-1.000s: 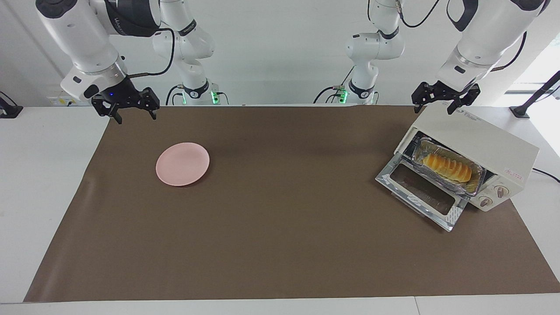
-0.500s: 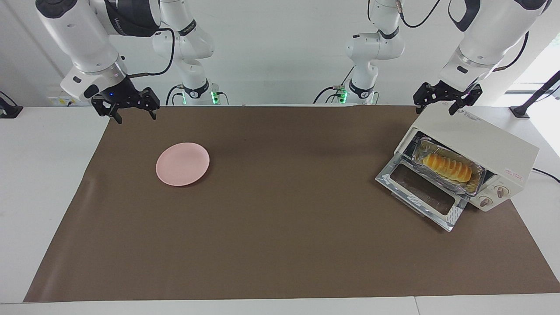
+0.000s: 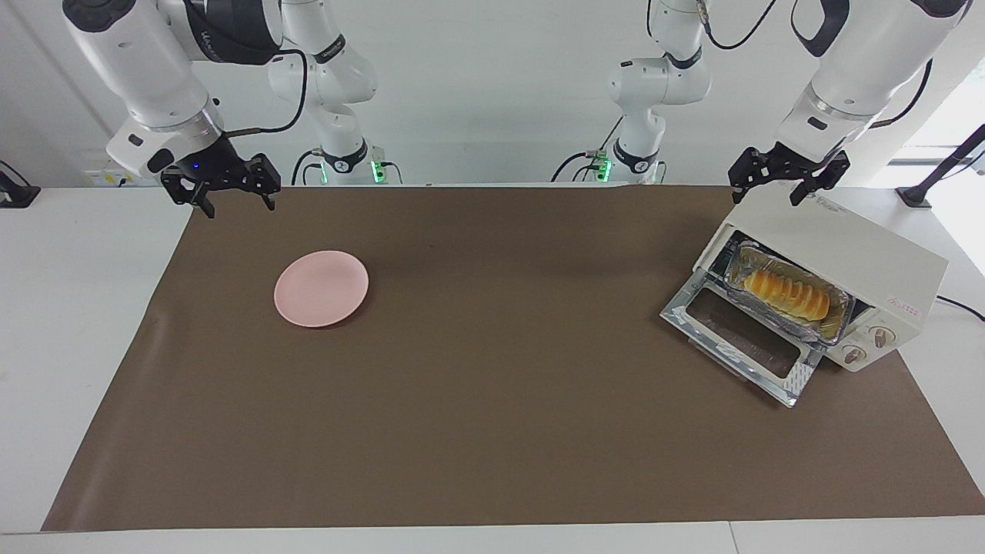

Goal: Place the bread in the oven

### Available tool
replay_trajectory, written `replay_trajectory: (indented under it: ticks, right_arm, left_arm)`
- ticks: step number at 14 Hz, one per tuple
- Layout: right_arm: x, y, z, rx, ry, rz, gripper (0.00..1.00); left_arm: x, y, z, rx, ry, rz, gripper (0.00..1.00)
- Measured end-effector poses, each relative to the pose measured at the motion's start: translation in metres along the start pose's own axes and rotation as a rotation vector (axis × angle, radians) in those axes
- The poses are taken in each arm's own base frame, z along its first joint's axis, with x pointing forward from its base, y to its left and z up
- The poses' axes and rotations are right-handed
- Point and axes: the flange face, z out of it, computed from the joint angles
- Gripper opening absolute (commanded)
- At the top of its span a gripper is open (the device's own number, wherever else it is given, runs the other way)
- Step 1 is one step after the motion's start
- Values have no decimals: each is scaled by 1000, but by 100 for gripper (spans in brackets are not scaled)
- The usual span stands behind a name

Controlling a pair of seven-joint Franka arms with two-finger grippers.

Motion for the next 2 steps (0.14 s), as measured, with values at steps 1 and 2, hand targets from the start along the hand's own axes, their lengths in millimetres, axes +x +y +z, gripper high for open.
replay_trajectory:
  ticks: [1,2]
  right_arm:
    - [0,0,0,0,0,0,100]
    - [0,0,0,0,0,0,100]
  left_arm:
    - [0,-1,0,0,2,-2,100]
    - [0,-2,0,0,5,-4,100]
